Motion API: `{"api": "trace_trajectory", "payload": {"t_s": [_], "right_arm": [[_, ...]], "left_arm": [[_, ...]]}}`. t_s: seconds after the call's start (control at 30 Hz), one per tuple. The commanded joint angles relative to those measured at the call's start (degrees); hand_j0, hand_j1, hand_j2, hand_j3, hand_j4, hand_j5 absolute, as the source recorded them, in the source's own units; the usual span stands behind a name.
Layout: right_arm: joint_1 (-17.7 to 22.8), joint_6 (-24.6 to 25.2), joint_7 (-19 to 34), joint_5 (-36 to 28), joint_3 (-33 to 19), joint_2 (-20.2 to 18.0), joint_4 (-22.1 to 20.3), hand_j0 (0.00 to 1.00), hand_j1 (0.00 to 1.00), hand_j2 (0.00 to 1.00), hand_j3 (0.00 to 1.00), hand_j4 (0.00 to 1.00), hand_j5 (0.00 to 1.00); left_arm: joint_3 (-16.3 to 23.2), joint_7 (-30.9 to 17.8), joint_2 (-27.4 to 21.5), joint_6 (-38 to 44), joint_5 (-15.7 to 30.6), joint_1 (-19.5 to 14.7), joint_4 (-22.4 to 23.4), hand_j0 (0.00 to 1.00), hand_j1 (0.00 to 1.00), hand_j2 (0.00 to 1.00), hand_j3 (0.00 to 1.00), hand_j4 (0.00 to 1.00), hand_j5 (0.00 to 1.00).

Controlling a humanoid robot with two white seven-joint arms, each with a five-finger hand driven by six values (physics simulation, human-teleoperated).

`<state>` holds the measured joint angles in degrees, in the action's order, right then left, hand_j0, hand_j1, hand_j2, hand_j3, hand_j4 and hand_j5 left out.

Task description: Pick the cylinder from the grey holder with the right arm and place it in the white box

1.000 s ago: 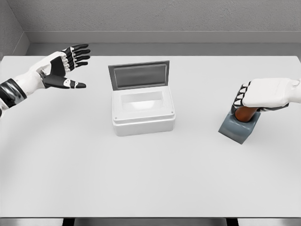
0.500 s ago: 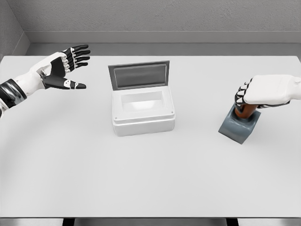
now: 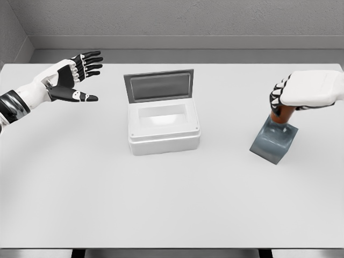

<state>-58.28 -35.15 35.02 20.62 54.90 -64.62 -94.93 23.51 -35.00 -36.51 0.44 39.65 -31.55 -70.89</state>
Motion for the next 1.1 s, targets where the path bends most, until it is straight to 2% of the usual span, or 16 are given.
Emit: {"api": "trace_trajectory", "payload": {"t_s": [0.0, 0.3, 1.07], "right_arm": [[-0.17, 0.15, -0.02, -0.14, -0.05, 1.08, 0.00, 0.48, 0.48, 0.48, 0.48, 0.48, 0.48], [-2.72, 0.15, -0.02, 0.12, 0.12, 5.74, 0.09, 0.48, 0.48, 0.48, 0.48, 0.48, 0.48], [-5.36, 0.15, -0.02, 1.18, 0.65, 13.38, 0.27, 0.48, 0.48, 0.48, 0.48, 0.48, 0.48]], "left_arm": [[-0.05, 0.00, -0.06, 0.00, 0.34, 0.00, -0.04, 1.00, 1.00, 1.00, 1.00, 1.00, 1.00], [-0.05, 0.00, -0.06, 0.00, 0.34, 0.00, -0.04, 1.00, 1.00, 1.00, 1.00, 1.00, 1.00], [-0.13, 0.00, -0.50, 0.00, 0.34, 0.00, -0.13, 1.00, 1.00, 1.00, 1.00, 1.00, 1.00]]}}
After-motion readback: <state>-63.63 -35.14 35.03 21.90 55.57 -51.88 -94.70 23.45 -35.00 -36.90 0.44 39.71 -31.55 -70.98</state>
